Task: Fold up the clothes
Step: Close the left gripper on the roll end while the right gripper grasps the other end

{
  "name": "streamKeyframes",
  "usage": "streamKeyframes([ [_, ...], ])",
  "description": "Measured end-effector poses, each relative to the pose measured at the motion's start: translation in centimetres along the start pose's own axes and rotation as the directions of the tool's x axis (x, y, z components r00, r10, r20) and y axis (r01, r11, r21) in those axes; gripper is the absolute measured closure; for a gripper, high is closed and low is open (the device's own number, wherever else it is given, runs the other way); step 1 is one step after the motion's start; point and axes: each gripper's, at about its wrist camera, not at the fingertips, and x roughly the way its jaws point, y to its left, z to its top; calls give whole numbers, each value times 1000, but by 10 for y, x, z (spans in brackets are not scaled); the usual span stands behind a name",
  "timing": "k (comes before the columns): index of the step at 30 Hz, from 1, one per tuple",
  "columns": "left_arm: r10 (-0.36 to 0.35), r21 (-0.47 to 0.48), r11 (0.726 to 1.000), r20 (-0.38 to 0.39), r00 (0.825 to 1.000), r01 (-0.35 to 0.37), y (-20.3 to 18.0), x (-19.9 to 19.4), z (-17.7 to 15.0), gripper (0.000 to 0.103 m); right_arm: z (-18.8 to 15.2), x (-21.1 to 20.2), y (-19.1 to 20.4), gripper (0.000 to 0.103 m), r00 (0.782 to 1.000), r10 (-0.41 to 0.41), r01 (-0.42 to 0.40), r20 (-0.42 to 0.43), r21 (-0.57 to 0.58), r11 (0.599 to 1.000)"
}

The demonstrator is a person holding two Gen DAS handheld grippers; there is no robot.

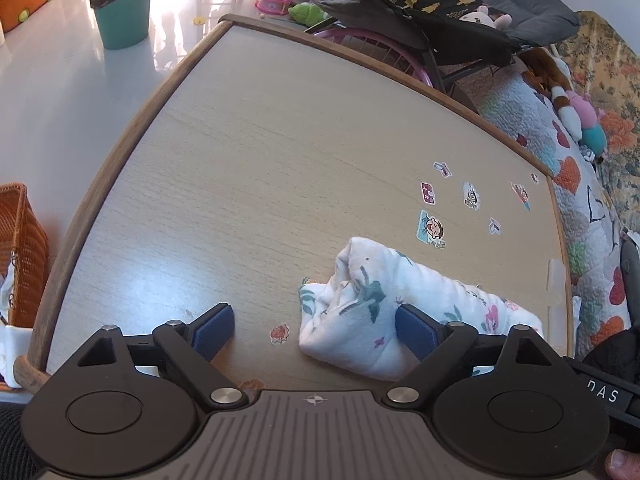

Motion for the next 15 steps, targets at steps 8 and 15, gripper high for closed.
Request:
streamKeyframes([
  [8,-19,-11,1000,3,1000,19,-6,1,2,15,-4,-1,3,58,1000,20,-21,15,27,999],
  [15,-121,-47,991,30,992,123,-10,1,-4,52,-6,-5,12,72,1000,18,-18,20,-4,1000],
])
